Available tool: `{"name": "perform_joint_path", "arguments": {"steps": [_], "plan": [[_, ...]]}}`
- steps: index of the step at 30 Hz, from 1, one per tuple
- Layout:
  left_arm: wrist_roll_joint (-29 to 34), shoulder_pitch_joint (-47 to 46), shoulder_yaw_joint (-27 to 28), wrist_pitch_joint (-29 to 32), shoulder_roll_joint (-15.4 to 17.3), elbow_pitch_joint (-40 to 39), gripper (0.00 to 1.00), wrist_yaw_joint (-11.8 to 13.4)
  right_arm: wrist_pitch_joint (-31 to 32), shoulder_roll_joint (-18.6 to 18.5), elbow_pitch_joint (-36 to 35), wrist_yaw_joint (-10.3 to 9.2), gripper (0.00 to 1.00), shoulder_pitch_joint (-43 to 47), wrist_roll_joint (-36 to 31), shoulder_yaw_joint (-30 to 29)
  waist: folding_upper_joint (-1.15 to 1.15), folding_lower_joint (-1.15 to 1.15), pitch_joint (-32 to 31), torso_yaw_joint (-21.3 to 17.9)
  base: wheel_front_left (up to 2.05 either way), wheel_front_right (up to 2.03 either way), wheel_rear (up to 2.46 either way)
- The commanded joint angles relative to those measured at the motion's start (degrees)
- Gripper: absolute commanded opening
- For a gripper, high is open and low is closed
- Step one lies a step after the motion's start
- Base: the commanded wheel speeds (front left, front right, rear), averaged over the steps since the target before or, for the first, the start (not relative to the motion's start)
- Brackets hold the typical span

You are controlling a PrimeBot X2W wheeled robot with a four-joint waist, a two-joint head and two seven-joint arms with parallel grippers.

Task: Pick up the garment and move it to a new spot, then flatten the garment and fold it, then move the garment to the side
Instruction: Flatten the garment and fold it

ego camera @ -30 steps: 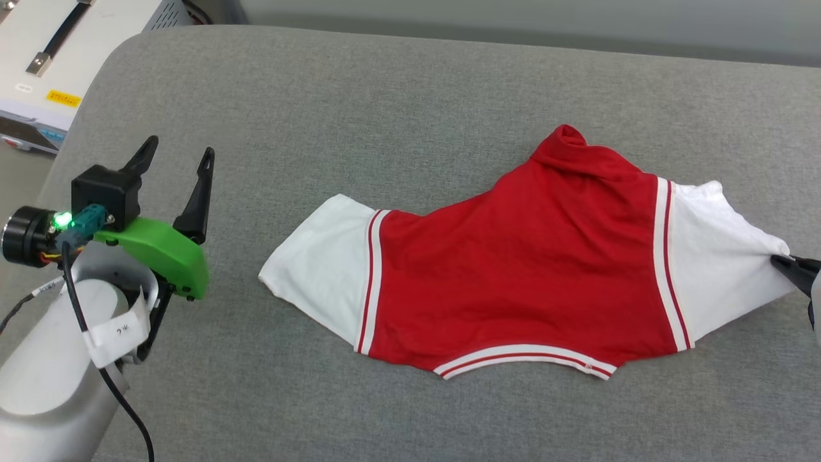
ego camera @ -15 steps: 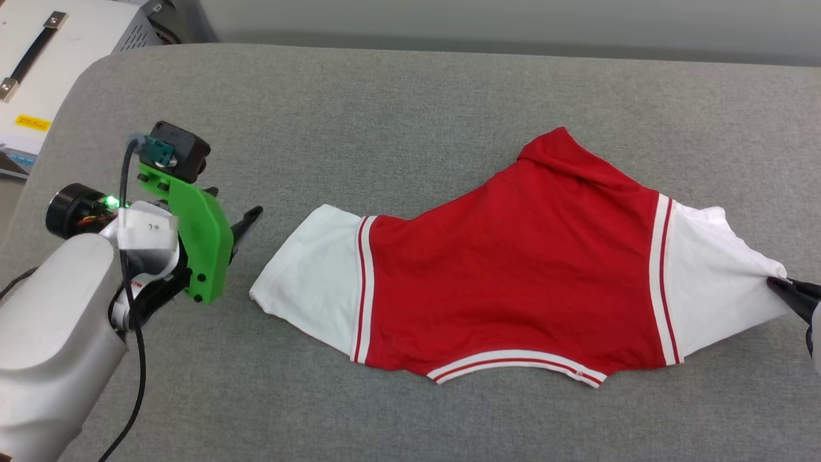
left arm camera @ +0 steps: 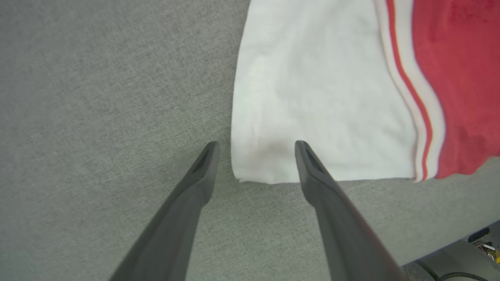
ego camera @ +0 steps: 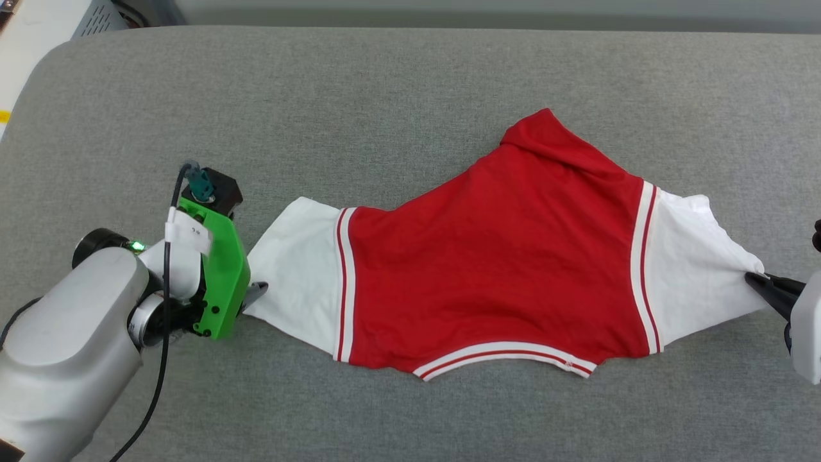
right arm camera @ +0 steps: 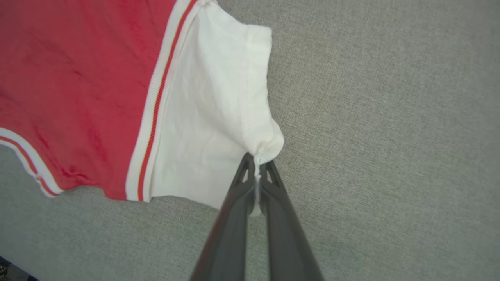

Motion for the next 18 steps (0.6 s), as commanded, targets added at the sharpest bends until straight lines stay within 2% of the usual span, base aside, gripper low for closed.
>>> {"name": "perform_joint_path", "arguments": {"steps": [1, 11, 13, 14, 18], "plan": [[-0.18, -0.65, -0.82, 0.31, 0.27, 0.53, 1.0, -0.14, 0.12, 0.25, -0.11, -0.03, 0.0, -0.66, -0.55, 0.17, 0.0, 0.0, 0.85, -0.54, 0.0, 0.0, 0.0], [-1.67, -0.66, -9.72, 0.03, 0.0, 4.59, 1.0, -0.16, -0.64, 0.45, 0.58, -0.03, 0.0, -2.65, -0.42, 1.6, 0.0, 0.0, 2.87, -1.4, 0.0, 0.0, 0.0], [-2.18, -0.89, -11.1, -1.1, -0.06, 4.76, 0.15, -0.16, -0.94, 0.45, 0.87, -0.03, 0.0, -2.97, -0.29, 1.85, 0.0, 0.0, 2.94, -1.38, 0.0, 0.0, 0.0], [-2.93, -0.97, -11.6, -1.68, -0.18, 4.89, 0.0, -0.16, -1.1, 0.45, 1.05, -0.03, 0.0, -3.1, -0.21, 2.02, 0.0, 0.0, 2.89, -1.35, 0.0, 0.0, 0.0], [-4.54, -2.03, -12.7, -4.85, 0.23, 4.93, 0.0, -0.16, -2.29, 0.45, 1.46, -0.03, 0.0, -3.6, -0.07, 2.84, 0.0, 0.0, 2.17, -1.16, 0.0, 0.0, 0.0]]}}
